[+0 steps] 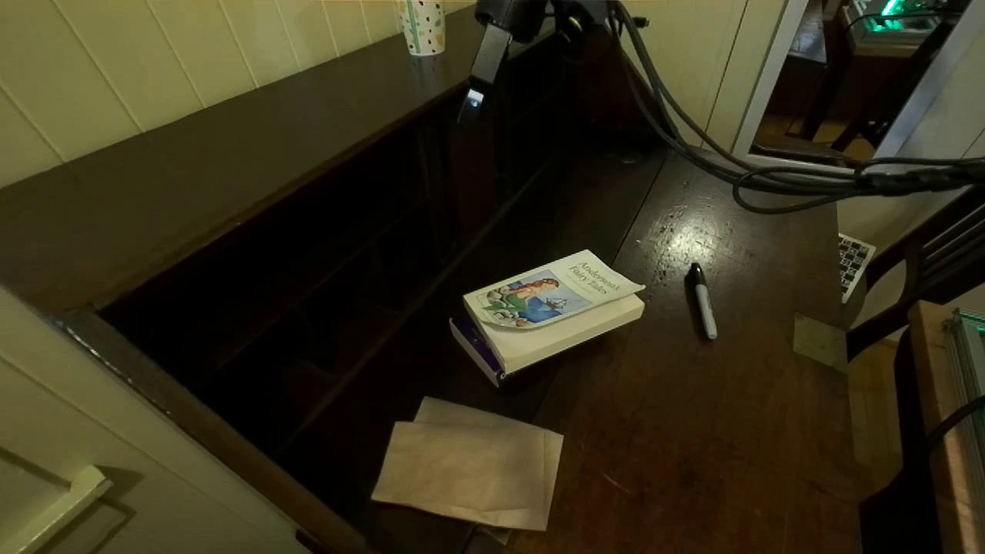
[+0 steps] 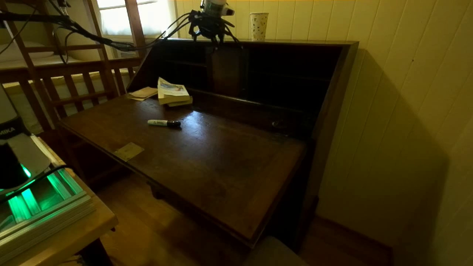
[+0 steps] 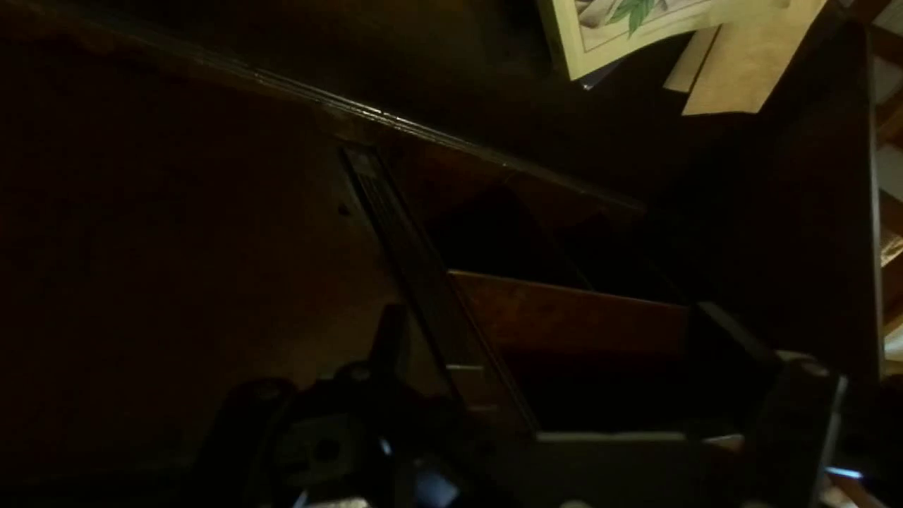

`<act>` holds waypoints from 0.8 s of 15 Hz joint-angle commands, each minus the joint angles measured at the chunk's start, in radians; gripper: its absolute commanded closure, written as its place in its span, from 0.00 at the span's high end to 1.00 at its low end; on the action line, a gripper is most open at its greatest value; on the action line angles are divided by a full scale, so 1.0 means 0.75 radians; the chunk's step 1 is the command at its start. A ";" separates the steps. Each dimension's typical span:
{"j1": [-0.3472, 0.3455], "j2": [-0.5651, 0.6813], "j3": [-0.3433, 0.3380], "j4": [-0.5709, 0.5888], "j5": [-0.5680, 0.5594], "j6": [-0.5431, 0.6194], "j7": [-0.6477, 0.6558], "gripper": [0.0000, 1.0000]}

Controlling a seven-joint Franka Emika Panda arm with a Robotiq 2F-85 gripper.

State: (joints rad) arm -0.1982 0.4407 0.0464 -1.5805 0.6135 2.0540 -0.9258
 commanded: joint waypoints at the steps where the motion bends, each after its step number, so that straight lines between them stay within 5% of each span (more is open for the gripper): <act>1: 0.045 -0.175 -0.042 -0.139 -0.133 -0.020 0.237 1.00; 7: 0.071 -0.343 -0.084 -0.259 -0.412 -0.044 0.580 1.00; 12: 0.067 -0.449 -0.110 -0.343 -0.586 -0.046 0.602 1.00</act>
State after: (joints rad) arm -0.1638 0.1785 -0.0154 -1.7692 0.2441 2.0277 -0.5032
